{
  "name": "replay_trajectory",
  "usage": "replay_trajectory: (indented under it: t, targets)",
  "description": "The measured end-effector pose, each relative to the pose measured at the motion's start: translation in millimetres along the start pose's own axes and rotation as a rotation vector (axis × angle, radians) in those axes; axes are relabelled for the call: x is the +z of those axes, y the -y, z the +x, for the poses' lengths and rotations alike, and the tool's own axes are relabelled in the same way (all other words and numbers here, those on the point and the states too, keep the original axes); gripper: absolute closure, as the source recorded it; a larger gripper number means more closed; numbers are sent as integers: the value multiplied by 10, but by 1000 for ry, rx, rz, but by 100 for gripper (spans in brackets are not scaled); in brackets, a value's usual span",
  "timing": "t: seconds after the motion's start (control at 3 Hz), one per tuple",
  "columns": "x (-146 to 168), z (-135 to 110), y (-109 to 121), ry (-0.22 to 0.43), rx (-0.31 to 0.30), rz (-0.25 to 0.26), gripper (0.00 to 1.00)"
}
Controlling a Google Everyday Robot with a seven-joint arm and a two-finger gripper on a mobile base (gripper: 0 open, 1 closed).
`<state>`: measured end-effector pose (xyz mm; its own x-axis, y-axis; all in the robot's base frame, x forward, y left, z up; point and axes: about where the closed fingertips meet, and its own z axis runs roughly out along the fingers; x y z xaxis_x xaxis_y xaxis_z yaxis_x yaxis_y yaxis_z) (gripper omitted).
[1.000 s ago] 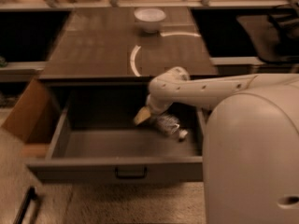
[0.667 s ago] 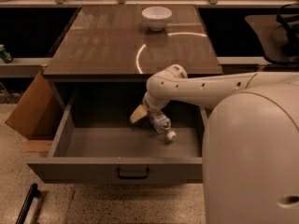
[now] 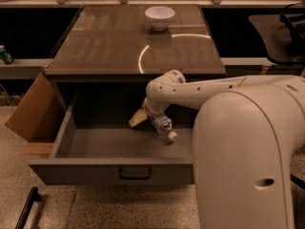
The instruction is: Place blue plastic bottle into top drawer
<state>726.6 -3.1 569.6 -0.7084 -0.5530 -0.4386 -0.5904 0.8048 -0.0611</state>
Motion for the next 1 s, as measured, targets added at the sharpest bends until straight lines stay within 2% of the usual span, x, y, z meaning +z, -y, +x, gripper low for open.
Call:
replay_trajectory:
  t: [0.33,0.67,1.0]
  targets:
    - [-202,-99,14,0,0,0,0]
    - [-218,-80,10,3,1,-1,0]
    - [-361,90,-18,29,12,-12,0]
